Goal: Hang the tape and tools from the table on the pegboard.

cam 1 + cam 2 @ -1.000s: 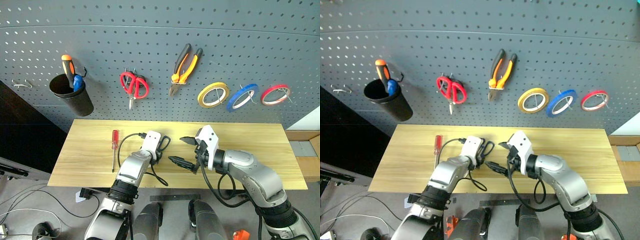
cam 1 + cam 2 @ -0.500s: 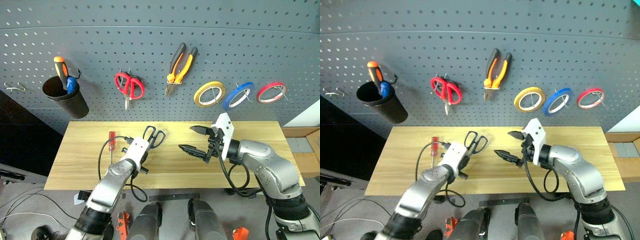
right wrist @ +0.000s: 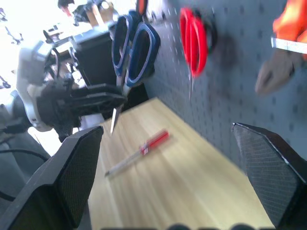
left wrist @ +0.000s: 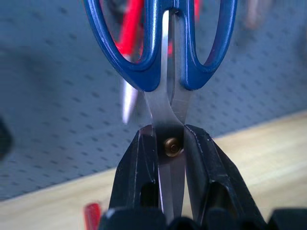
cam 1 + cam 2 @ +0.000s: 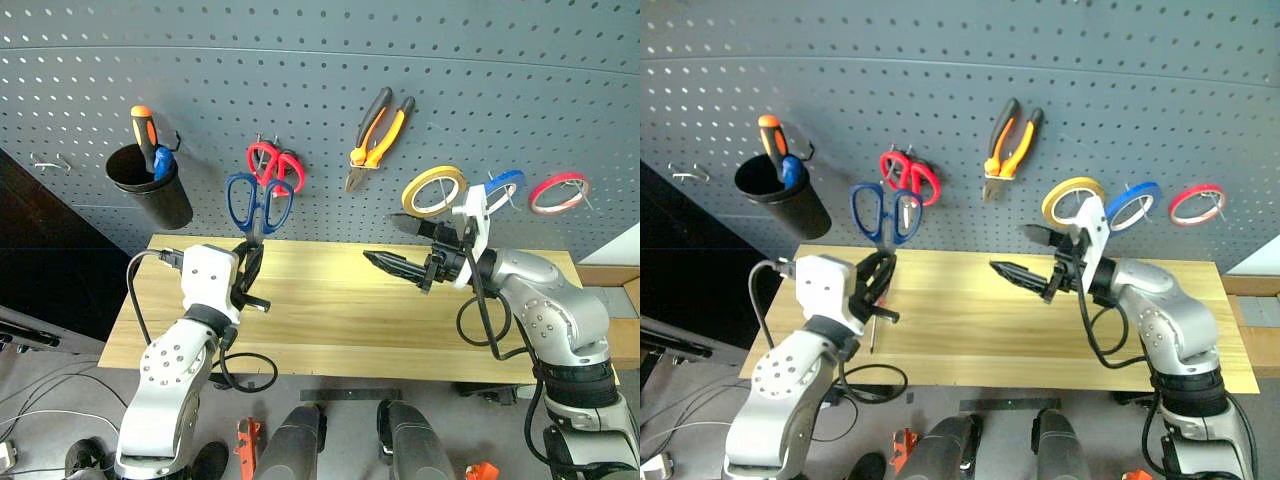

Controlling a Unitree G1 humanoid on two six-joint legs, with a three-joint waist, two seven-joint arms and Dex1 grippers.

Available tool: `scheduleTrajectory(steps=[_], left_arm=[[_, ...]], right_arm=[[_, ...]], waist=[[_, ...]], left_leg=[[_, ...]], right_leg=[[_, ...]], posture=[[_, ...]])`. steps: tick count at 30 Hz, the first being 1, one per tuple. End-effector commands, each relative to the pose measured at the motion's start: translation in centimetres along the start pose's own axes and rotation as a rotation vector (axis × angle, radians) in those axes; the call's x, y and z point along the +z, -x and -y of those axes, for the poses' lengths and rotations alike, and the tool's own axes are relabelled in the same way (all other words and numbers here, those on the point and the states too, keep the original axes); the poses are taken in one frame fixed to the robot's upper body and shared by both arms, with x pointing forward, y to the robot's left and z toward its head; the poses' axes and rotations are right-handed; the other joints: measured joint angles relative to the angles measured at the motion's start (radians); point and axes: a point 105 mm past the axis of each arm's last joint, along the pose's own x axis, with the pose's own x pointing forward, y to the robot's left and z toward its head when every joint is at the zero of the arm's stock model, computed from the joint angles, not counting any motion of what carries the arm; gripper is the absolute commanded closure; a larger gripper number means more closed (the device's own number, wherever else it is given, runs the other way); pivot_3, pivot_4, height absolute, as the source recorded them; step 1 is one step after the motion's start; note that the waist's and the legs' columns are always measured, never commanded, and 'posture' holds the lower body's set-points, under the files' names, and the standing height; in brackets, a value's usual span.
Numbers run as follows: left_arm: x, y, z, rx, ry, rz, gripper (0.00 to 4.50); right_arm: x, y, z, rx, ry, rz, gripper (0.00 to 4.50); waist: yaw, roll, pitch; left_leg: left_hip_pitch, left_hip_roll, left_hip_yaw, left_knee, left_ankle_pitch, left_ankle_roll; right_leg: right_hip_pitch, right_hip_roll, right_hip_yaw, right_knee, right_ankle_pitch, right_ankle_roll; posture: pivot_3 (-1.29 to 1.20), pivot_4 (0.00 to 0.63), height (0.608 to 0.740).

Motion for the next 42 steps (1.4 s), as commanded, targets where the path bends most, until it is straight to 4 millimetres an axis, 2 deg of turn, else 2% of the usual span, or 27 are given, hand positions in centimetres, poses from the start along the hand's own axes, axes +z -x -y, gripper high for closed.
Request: scheduleTrajectory(steps=[1, 5, 9, 16, 20, 26, 33, 36, 37, 38, 39, 40, 42], left_arm=[[1.9, -0.3, 0.3, -0.016, 0.004, 0.079, 4.03], [2.1, -0.7, 1.1, -0.061, -0.012, 0.098, 4.03], [2.0, -1.1, 0.8, -0.052, -0.026, 0.099, 4.03], [1.8, -3.7, -0.1, -0.033, -0.008, 0.115, 4.03], [0.0, -5.5, 0.3, -0.068, 0.0, 0.059, 4.03], [-1.3, -7.8, -1.6, 0.029, 0.051, 0.023, 4.03], [-2.5, -7.1, -4.0, 0.136, 0.025, -0.016, 1.69], [-4.3, -5.8, -5.9, 0.218, 0.051, -0.097, 0.7], [-5.5, -5.4, -6.2, 0.218, 0.032, -0.167, 0.33], [-7.7, -4.7, -7.1, 0.222, 0.001, -0.292, 0.04], [-9.8, -3.7, -8.1, 0.233, -0.024, -0.425, 0.04], [-11.1, -3.0, -8.8, 0.243, -0.038, -0.512, 0.04], [-12.7, -2.1, -10.2, 0.269, -0.032, -0.628, 0.04]], right_arm=[[1.8, -0.1, -0.2, 0.02, 0.048, 0.062, 0.0], [1.8, -0.4, -0.2, 0.026, 0.06, 0.057, 0.0], [1.6, -0.4, -0.3, 0.028, 0.065, 0.049, 0.0], [1.6, -0.5, -0.2, 0.019, 0.079, 0.043, 0.0], [1.8, -0.7, -0.2, 0.018, 0.091, 0.041, 0.0], [2.3, -0.8, -0.2, 0.01, 0.108, 0.046, 0.0], [2.0, -0.7, 0.0, 0.002, 0.104, 0.033, 0.0], [1.5, -0.7, -0.1, 0.007, 0.095, 0.021, 0.0], [1.3, -0.7, -0.1, 0.009, 0.092, 0.013, 0.0], [1.0, -0.7, -0.3, 0.018, 0.08, 0.006, 0.0], [0.7, -0.9, -0.5, 0.03, 0.071, -0.001, 0.0], [0.5, -1.0, -0.7, 0.038, 0.065, -0.006, 0.0], [-0.1, -1.3, -1.1, 0.064, 0.063, -0.03, 0.0]], waist=[[0.001, 0.0, 0.0], [0.001, 0.0, 0.0], [0.0, 0.0, 0.0], [-0.002, 0.0, 0.0], [-0.002, 0.0, -0.001], [-0.003, 0.0, -0.001], [-0.009, -0.001, -0.001], [-0.011, 0.0, -0.001], [-0.011, 0.0, -0.001], [-0.011, 0.0, -0.001], [-0.01, 0.0, -0.001], [-0.01, 0.0, -0.001], [-0.011, 0.0, -0.001]], left_leg=[[0.0, 0.0, 0.0, 0.0, 0.0, 0.0], [0.0, 0.0, 0.0, 0.0, 0.0, 0.0], [0.0, 0.0, 0.0, 0.0, 0.0, 0.0], [0.0, 0.0, 0.001, 0.001, 0.0, 0.0], [0.0, 0.0, 0.001, 0.001, 0.0, 0.0], [0.0, 0.0, 0.002, 0.001, 0.0, 0.0], [0.0, 0.0, 0.003, 0.001, 0.0, 0.0], [0.0, 0.001, 0.003, 0.001, 0.0, 0.0], [0.0, 0.001, 0.003, 0.001, 0.0, 0.0], [0.0, 0.001, 0.003, 0.001, 0.0, 0.0], [0.0, 0.001, 0.003, 0.001, 0.0, 0.0], [0.0, 0.001, 0.003, 0.001, 0.0, 0.0], [0.001, 0.0, 0.003, 0.001, 0.0, 0.0]], right_leg=[[0.0, 0.0, 0.0, 0.0, 0.0, 0.0], [0.0, 0.0, 0.0, -0.001, 0.0, 0.0], [-0.001, 0.0, 0.0, 0.0, 0.0, 0.0], [0.0, 0.001, -0.001, 0.0, 0.001, 0.0], [-0.001, 0.001, -0.002, 0.0, 0.001, 0.0], [-0.001, 0.001, -0.002, 0.001, 0.001, 0.0], [-0.003, 0.001, -0.001, 0.001, 0.001, 0.0], [-0.003, 0.001, -0.001, 0.001, 0.001, 0.0], [-0.003, 0.001, -0.001, 0.002, 0.001, 0.0], [-0.003, 0.001, -0.001, 0.002, 0.001, 0.0], [-0.003, 0.001, -0.001, 0.003, 0.001, 0.0], [-0.003, 0.001, -0.002, 0.003, 0.001, 0.0], [-0.003, 0.001, -0.001, 0.005, 0.001, 0.0]], posture=[[0.08, 0.226, 0.74], [0.08, 0.218, 0.74], [0.06, 0.213, 0.74], [0.04, 0.211, 0.74], [0.03, 0.21, 0.74], [0.03, 0.209, 0.74], [0.03, 0.216, 0.74], [0.04, 0.22, 0.74], [0.04, 0.221, 0.74], [0.05, 0.222, 0.74], [0.06, 0.224, 0.74], [0.06, 0.224, 0.74], [0.07, 0.228, 0.74]])
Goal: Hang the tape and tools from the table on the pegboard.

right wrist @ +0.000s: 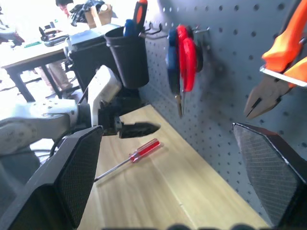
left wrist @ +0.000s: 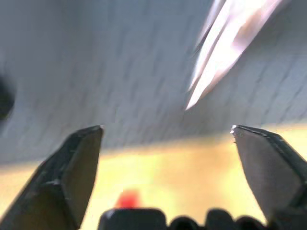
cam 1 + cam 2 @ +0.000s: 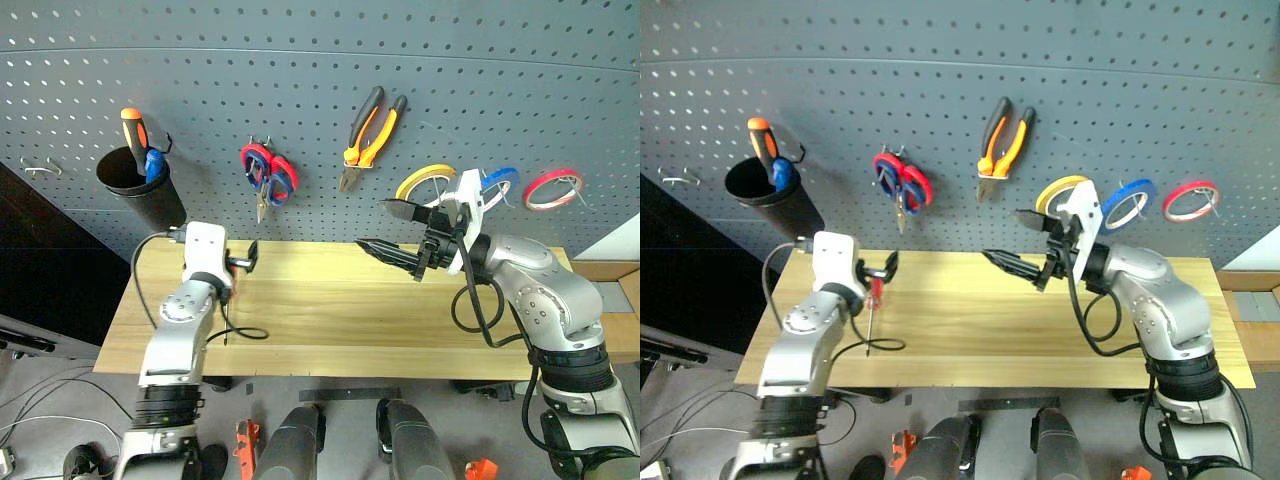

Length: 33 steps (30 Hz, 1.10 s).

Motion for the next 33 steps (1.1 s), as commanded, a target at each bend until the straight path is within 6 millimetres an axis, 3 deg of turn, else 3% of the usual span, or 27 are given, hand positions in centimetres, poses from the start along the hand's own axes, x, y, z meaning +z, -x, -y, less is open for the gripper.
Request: scheduleTrajectory(steps=[1, 4, 8, 16, 19, 28, 33], left_arm=[[-2.9, -0.2, -2.2, 0.032, 0.029, -0.205, 0.04], [-2.8, -0.8, -2.6, 0.031, 0.096, -0.241, 0.04], [-3.3, -1.9, -1.2, -0.008, 0.12, -0.312, 0.04], [-2.8, -2.4, 0.8, -0.074, 0.095, -0.316, 0.04], [-4.7, -2.7, 1.2, -0.018, 0.079, -0.433, 0.04], [-6.4, -4.3, 3.6, -0.024, 0.151, -0.542, 0.04], [-7.2, -3.8, 3.6, -0.022, 0.171, -0.575, 1.29]], right_arm=[[-0.5, -0.8, -1.5, 0.071, 0.03, -0.031, 0.0], [-2.8, -1.8, -2.1, 0.093, 0.029, -0.135, 0.0], [-4.4, -3.2, -2.5, 0.065, 0.045, -0.181, 0.0], [-5.1, -3.2, -4.2, 0.12, 0.03, -0.202, 0.0], [-5.3, -3.3, -4.6, 0.129, 0.03, -0.211, 0.0], [-5.6, -2.9, -5.0, 0.13, 0.023, -0.237, 0.0], [-5.7, -2.5, -4.6, 0.113, 0.022, -0.25, 0.0]], waist=[[0.001, 0.0, 0.0], [0.009, -0.001, 0.0], [0.011, -0.002, -0.001], [0.003, -0.002, -0.001], [0.002, -0.002, -0.001], [0.007, -0.003, -0.004], [0.003, -0.002, -0.008]], left_leg=[[0.0, 0.0, 0.0, 0.0, 0.0, 0.0], [0.0, 0.0, -0.001, 0.001, 0.0, 0.0], [-0.001, -0.001, -0.001, 0.002, 0.0, 0.0], [-0.001, -0.001, -0.001, 0.002, 0.0, 0.0], [0.0, -0.001, -0.001, 0.002, 0.0, 0.0], [0.001, -0.002, -0.001, 0.003, 0.0, 0.0], [0.002, -0.002, 0.0, 0.003, 0.0, 0.0]], right_leg=[[0.0, 0.0, 0.0, 0.0, 0.0, 0.0], [0.0, 0.0, -0.001, 0.001, 0.0, 0.0], [0.0, -0.002, -0.003, 0.002, 0.0, 0.0], [-0.001, -0.002, -0.002, 0.002, 0.0, 0.0], [-0.001, -0.002, -0.002, 0.003, 0.0, 0.0], [0.001, -0.003, -0.002, 0.004, 0.0, 0.0], [0.001, -0.003, -0.002, 0.004, 0.0, 0.0]], posture=[[0.07, 0.228, 0.74], [0.08, 0.231, 0.74], [0.07, 0.237, 0.74], [0.06, 0.24, 0.74], [0.05, 0.237, 0.74], [0.03, 0.252, 0.74], [0.03, 0.258, 0.74]])
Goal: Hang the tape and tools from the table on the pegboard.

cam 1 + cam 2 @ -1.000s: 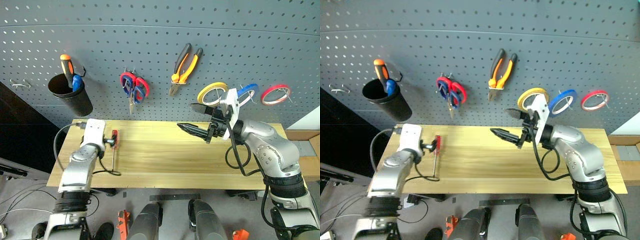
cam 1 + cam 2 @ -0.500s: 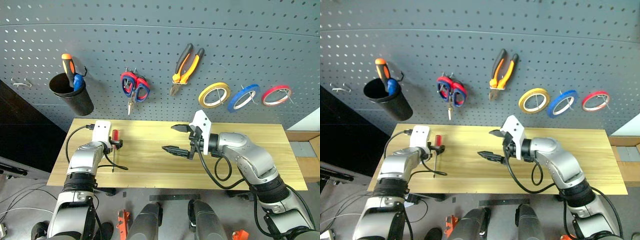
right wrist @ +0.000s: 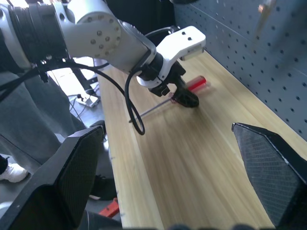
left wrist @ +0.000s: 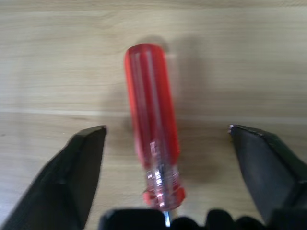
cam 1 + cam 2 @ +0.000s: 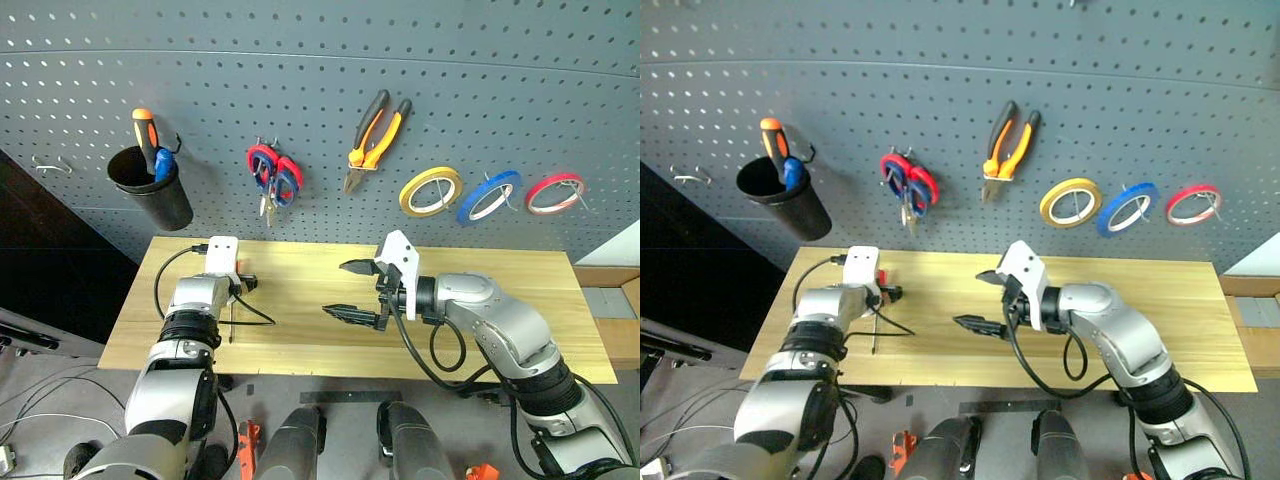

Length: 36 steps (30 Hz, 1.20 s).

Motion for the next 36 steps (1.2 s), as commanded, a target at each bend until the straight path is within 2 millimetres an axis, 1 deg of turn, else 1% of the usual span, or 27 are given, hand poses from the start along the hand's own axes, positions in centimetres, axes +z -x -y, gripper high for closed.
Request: scheduleTrajectory(steps=[1, 4, 6, 7, 8, 9, 10, 12, 13, 15, 17, 18, 20, 21, 22, 23, 26, 29, 31, 34, 36], left_arm=[[-3.8, -0.3, -0.6, 0.022, 0.017, -0.12, 1.69], [-3.8, 0.3, -1.4, 0.038, 0.027, -0.102, 2.75], [-2.8, 1.5, -2.4, 0.065, -0.001, -0.036, 3.43], [-1.9, 2.4, -2.9, 0.089, -0.058, 0.02, 3.68], [-0.8, 3.6, -3.3, 0.114, -0.119, 0.079, 3.68], [1.5, 5.7, -3.3, 0.133, -0.207, 0.202, 3.68], [3.3, 7.7, -2.8, 0.126, -0.244, 0.308, 3.68], [5.1, 10.5, -1.9, 0.103, -0.274, 0.441, 3.68], [5.8, 12.1, -1.8, 0.116, -0.322, 0.517, 3.68], [6.6, 14.6, -1.3, 0.125, -0.384, 0.631, 3.68], [6.7, 16.2, -1.2, 0.121, -0.381, 0.692, 3.68], [7.4, 17.8, -1.4, 0.12, -0.348, 0.766, 3.68], [9.3, 21.4, -2.0, 0.121, -0.242, 0.932, 3.68], [10.3, 23.4, -1.9, 0.116, -0.232, 1.033, 3.68], [10.8, 24.5, -1.9, 0.112, -0.234, 1.091, 3.68], [11.5, 25.4, -2.2, 0.137, -0.24, 1.141, 3.68], [14.7, 28.5, -3.9, 0.214, -0.233, 1.299, 3.68], [17.0, 30.6, -4.5, 0.225, -0.227, 1.407, 3.68], [18.1, 31.5, -5.2, 0.242, -0.232, 1.461, 3.68], [18.7, 30.7, -6.0, 0.265, -0.27, 1.468, 3.68], [19.0, 30.3, -6.2, 0.273, -0.28, 1.478, 3.68]], right_arm=[[0.7, 0.3, -0.4, 0.005, 0.033, 0.018, 0.0], [0.8, 0.2, -0.2, 0.003, 0.037, 0.021, 0.0], [1.1, 0.1, -0.2, 0.009, 0.044, 0.029, 0.0], [1.3, 0.1, -0.3, 0.014, 0.048, 0.035, 0.0], [1.5, 0.2, -0.3, 0.02, 0.051, 0.041, 0.0], [2.0, 0.3, -0.5, 0.04, 0.054, 0.065, 0.0], [2.8, 0.5, -0.9, 0.079, 0.055, 0.104, 0.0], [4.2, 1.1, -1.8, 0.152, 0.055, 0.175, 0.0], [5.5, 1.5, -2.2, 0.187, 0.056, 0.232, 0.0], [7.2, 2.0, -2.5, 0.218, 0.059, 0.304, 0.0], [8.2, 2.2, -2.5, 0.223, 0.071, 0.34, 0.0], [8.8, 2.3, -2.4, 0.226, 0.082, 0.354, 0.0], [9.8, 2.4, -2.4, 0.235, 0.1, 0.377, 0.0], [10.1, 2.3, -2.5, 0.245, 0.11, 0.384, 0.0], [10.2, 2.2, -2.5, 0.253, 0.116, 0.387, 0.0], [10.4, 2.0, -2.6, 0.264, 0.121, 0.394, 0.0], [11.4, 1.5, -2.5, 0.276, 0.146, 0.429, 0.0], [12.5, 1.1, -2.0, 0.257, 0.166, 0.465, 0.0], [13.4, 0.7, -1.3, 0.212, 0.184, 0.491, 0.0], [14.8, 0.1, 0.3, 0.108, 0.169, 0.546, 0.0], [15.0, -0.1, 0.5, 0.098, 0.167, 0.556, 0.0]], waist=[[-0.006, 0.0, -0.001], [-0.02, 0.0, -0.003], [-0.03, 0.0, -0.003], [-0.033, 0.0, -0.003], [-0.038, 0.0, -0.003], [-0.041, -0.001, -0.003], [-0.041, -0.001, -0.003], [-0.027, -0.001, -0.002], [-0.018, -0.001, -0.002], [-0.016, -0.001, -0.002], [-0.015, 0.0, -0.003], [-0.014, 0.0, -0.003], [-0.01, 0.0, -0.003], [-0.008, 0.0, -0.003], [-0.006, 0.0, -0.003], [-0.004, 0.0, -0.003], [0.004, -0.001, -0.004], [0.006, -0.001, -0.005], [0.006, -0.002, -0.006], [0.002, -0.002, -0.007], [0.003, -0.002, -0.007]], left_leg=[[0.0, 0.0, 0.0, 0.0, 0.0, 0.0], [0.001, 0.0, 0.001, 0.0, 0.0, 0.0], [0.001, 0.0, 0.001, -0.001, 0.0, 0.0], [0.001, 0.0, 0.002, -0.001, 0.0, 0.0], [0.001, 0.0, 0.002, -0.001, 0.0, 0.0], [0.0, 0.001, 0.002, -0.001, 0.0, 0.0], [-0.001, 0.001, 0.002, -0.001, 0.0, 0.0], [-0.003, 0.001, 0.0, -0.001, 0.0, 0.0], [-0.003, 0.001, 0.0, -0.001, 0.0, 0.0], [-0.003, 0.001, -0.001, -0.001, 0.0, 0.0], [-0.001, 0.0, 0.0, -0.002, -0.001, 0.0], [-0.001, 0.001, -0.001, -0.003, -0.001, 0.0], [-0.001, 0.001, -0.002, -0.003, 0.0, 0.0], [-0.002, 0.002, -0.002, -0.003, 0.0, 0.0], [-0.003, 0.002, -0.002, -0.003, 0.0, 0.0], [-0.003, 0.002, -0.002, -0.003, 0.0, 0.0], [-0.002, 0.002, -0.001, -0.003, 0.0, 0.0], [-0.002, 0.002, -0.001, -0.002, 0.0, 0.0], [-0.002, 0.001, -0.002, -0.002, 0.0, 0.0], [-0.002, 0.001, -0.001, -0.003, 0.0, -0.001], [-0.002, 0.002, -0.001, -0.003, 0.0, -0.001]], right_leg=[[0.0, 0.0, 0.0, 0.0, 0.0, 0.0], [0.0, 0.0, 0.001, 0.001, 0.0, 0.0], [0.0, 0.0, 0.002, 0.001, 0.0, 0.0], [-0.001, 0.001, 0.003, 0.001, 0.0, 0.0], [-0.001, 0.001, 0.003, 0.001, 0.0, 0.0], [-0.002, 0.001, 0.003, 0.002, 0.0, 0.0], [-0.004, 0.001, 0.004, 0.002, 0.0, 0.0], [-0.005, 0.001, 0.004, 0.001, 0.0, 0.0], [-0.004, 0.001, 0.004, 0.0, 0.0, 0.0], [-0.002, 0.0, 0.004, -0.003, 0.0, 0.0], [0.001, 0.0, 0.004, -0.006, 0.0, 0.0], [0.001, 0.001, 0.004, -0.008, 0.001, 0.001], [0.0, 0.001, 0.003, -0.008, 0.001, 0.0], [0.0, 0.001, 0.002, -0.008, 0.001, 0.0], [-0.001, 0.002, 0.001, -0.008, 0.001, 0.0], [-0.001, 0.002, 0.001, -0.008, 0.001, 0.0], [0.0, 0.002, -0.001, -0.008, 0.001, 0.0], [0.0, 0.002, -0.002, -0.008, 0.002, 0.0], [0.0, 0.002, -0.002, -0.008, 0.002, 0.0], [-0.001, 0.002, -0.002, -0.008, 0.002, 0.0], [-0.002, 0.002, -0.002, -0.008, 0.002, 0.0]], posture=[[0.03, 0.258, 0.74], [0.03, 0.256, 0.74], [0.03, 0.254, 0.74], [0.03, 0.253, 0.74], [0.03, 0.253, 0.74], [0.04, 0.252, 0.74], [0.05, 0.253, 0.74], [0.05, 0.251, 0.74], [0.06, 0.25, 0.74], [0.06, 0.25, 0.74], [0.07, 0.246, 0.74], [0.08, 0.243, 0.74], [0.09, 0.24, 0.74], [0.1, 0.235, 0.74], [0.11, 0.229, 0.74], [0.12, 0.22, 0.74], [0.12, 0.207, 0.74], [0.12, 0.197, 0.74], [0.12, 0.192, 0.74], [0.12, 0.189, 0.74], [0.11, 0.186, 0.74]])
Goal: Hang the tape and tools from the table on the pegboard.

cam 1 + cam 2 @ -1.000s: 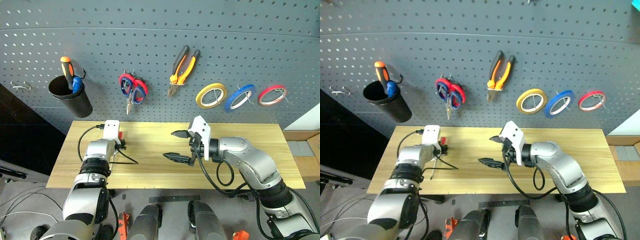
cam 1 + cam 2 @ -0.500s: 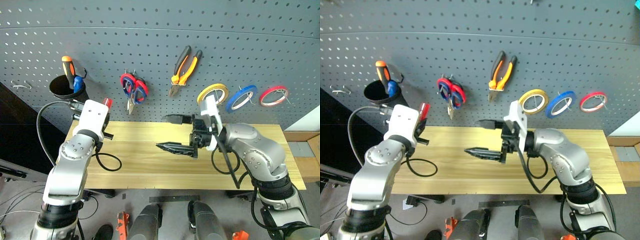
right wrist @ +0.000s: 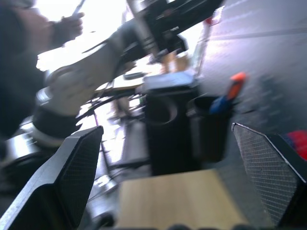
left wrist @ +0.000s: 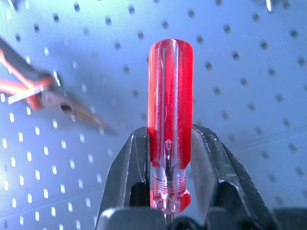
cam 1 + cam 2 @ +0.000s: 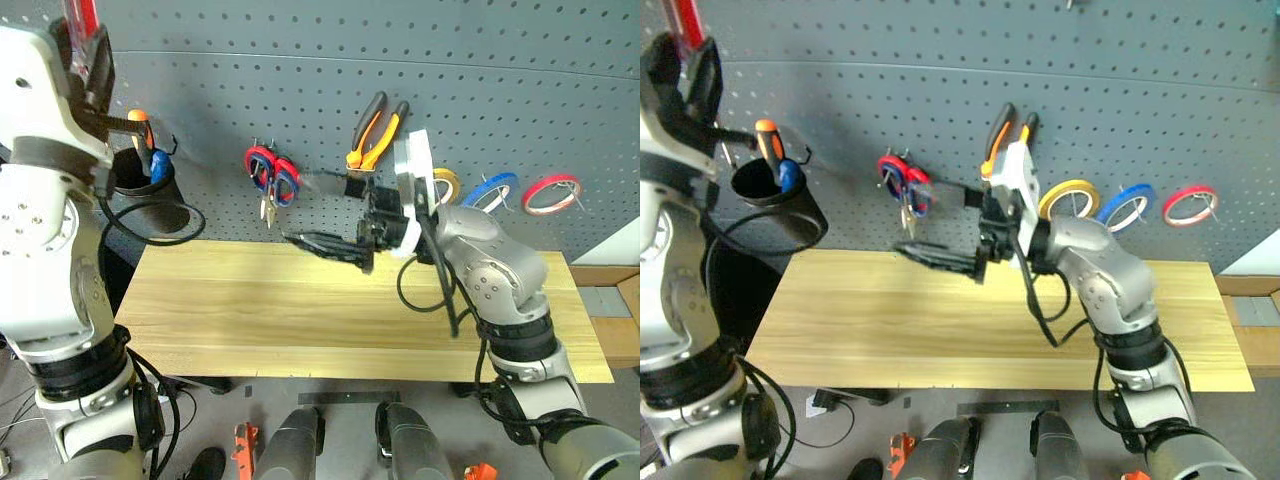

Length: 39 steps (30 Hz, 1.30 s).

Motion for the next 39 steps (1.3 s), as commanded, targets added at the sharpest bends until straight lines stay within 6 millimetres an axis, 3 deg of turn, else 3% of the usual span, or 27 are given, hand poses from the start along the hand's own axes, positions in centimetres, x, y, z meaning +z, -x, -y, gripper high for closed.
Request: scheduleTrajectory(steps=[1, 3, 8, 12, 14, 24, 25, 27, 30, 33, 36, 39], left_arm=[[0.6, -0.7, -0.6, 0.014, -0.036, 0.073, 3.68], [0.2, -1.0, -0.3, 0.004, -0.023, 0.082, 3.68], [-2.9, -0.3, 1.1, -0.015, 0.052, 0.042, 3.68], [-3.8, 0.1, 2.6, -0.066, 0.097, 0.015, 3.68], [-3.8, 0.4, 2.0, -0.032, 0.081, 0.022, 3.68], [-3.9, 1.3, 0.7, -0.019, 0.058, -0.007, 0.26], [-3.6, 1.4, 1.0, -0.047, 0.082, -0.011, 0.05], [-3.2, 1.8, 2.0, -0.134, 0.201, -0.029, 0.05], [-3.8, 4.2, 4.6, -0.331, 0.429, -0.126, 0.05], [-5.4, 8.1, 7.4, -0.511, 0.417, -0.252, 0.05], [-6.5, 10.6, 7.7, -0.536, 0.41, -0.333, 0.05], [-8.1, 13.2, 7.5, -0.515, 0.429, -0.437, 0.05]], right_arm=[[1.5, -0.1, 0.5, -0.031, 0.061, 0.048, 0.0], [1.4, -0.1, 0.4, -0.031, 0.071, 0.044, 0.0], [1.2, 0.1, 0.1, -0.031, 0.088, 0.016, 0.0], [1.0, 0.5, 0.2, -0.037, 0.093, -0.004, 0.0], [0.8, 0.6, 0.2, -0.036, 0.094, -0.015, 0.0], [0.3, 0.6, 0.3, -0.029, 0.091, -0.037, 0.0], [0.3, 0.6, 0.3, -0.026, 0.092, -0.038, 0.0], [0.2, 0.7, 0.3, -0.025, 0.089, -0.043, 0.0], [-0.7, 1.7, 0.1, 0.006, 0.061, -0.074, 0.0], [-3.1, 3.7, 1.5, -0.09, 0.055, -0.152, 0.0], [-4.3, 5.7, 3.5, -0.244, 0.035, -0.173, 0.0], [-6.0, 8.8, 3.3, -0.296, 0.002, -0.237, 0.0]], waist=[[0.001, 0.0, 0.0], [0.001, 0.0, 0.0], [0.0, -0.001, -0.001], [-0.001, -0.001, -0.001], [-0.002, -0.001, -0.001], [-0.007, -0.001, -0.001], [-0.007, -0.001, -0.001], [-0.007, -0.001, -0.001], [-0.007, -0.001, -0.005], [-0.013, -0.001, -0.02], [-0.013, -0.001, -0.02], [-0.009, 0.002, -0.027]], left_leg=[[0.0, 0.0, 0.0, 0.0, 0.0, 0.0], [0.0, 0.0, 0.0, 0.0, 0.0, 0.0], [-0.001, 0.0, 0.0, 0.001, 0.0, 0.0], [-0.001, 0.0, 0.0, 0.001, 0.0, 0.0], [-0.001, 0.0, 0.0, 0.001, 0.0, 0.0], [-0.001, 0.0, 0.0, 0.001, 0.0, 0.0], [-0.001, 0.0, 0.0, 0.002, 0.0, 0.0], [-0.001, 0.0, 0.0, 0.002, 0.0, 0.0], [-0.001, 0.0, 0.0, 0.002, 0.0, 0.0], [0.0, 0.0, 0.001, -0.001, 0.0, 0.0], [0.0, 0.001, 0.002, 0.0, 0.0, 0.0], [0.002, 0.001, 0.002, 0.0, 0.0, 0.0]], right_leg=[[0.0, 0.0, 0.0, 0.0, 0.0, 0.0], [0.0, 0.0, 0.0, -0.001, 0.0, 0.0], [0.0, 0.0, 0.0, -0.001, 0.0, 0.0], [0.0, 0.0, 0.0, 0.0, 0.0, 0.0], [0.0, 0.0, 0.0, 0.0, 0.0, 0.0], [0.0, 0.0, 0.0, 0.0, 0.0, 0.0], [0.0, 0.0, 0.0, 0.0, 0.0, 0.0], [0.0, 0.0, 0.0, 0.0, 0.0, 0.0], [0.0, 0.0, 0.0, 0.0, 0.0, 0.0], [0.0, 0.0, 0.001, -0.001, 0.0, 0.0], [0.0, 0.001, 0.003, 0.0, 0.0, 0.0], [0.002, 0.001, 0.005, 0.0, 0.002, -0.003]], posture=[[0.11, 0.185, 0.74], [0.1, 0.183, 0.74], [0.07, 0.185, 0.74], [0.06, 0.185, 0.74], [0.06, 0.186, 0.74], [0.07, 0.191, 0.74], [0.07, 0.189, 0.74], [0.08, 0.186, 0.74], [0.09, 0.17, 0.74], [0.1, 0.159, 0.74], [0.09, 0.158, 0.74], [0.06, 0.164, 0.74]])
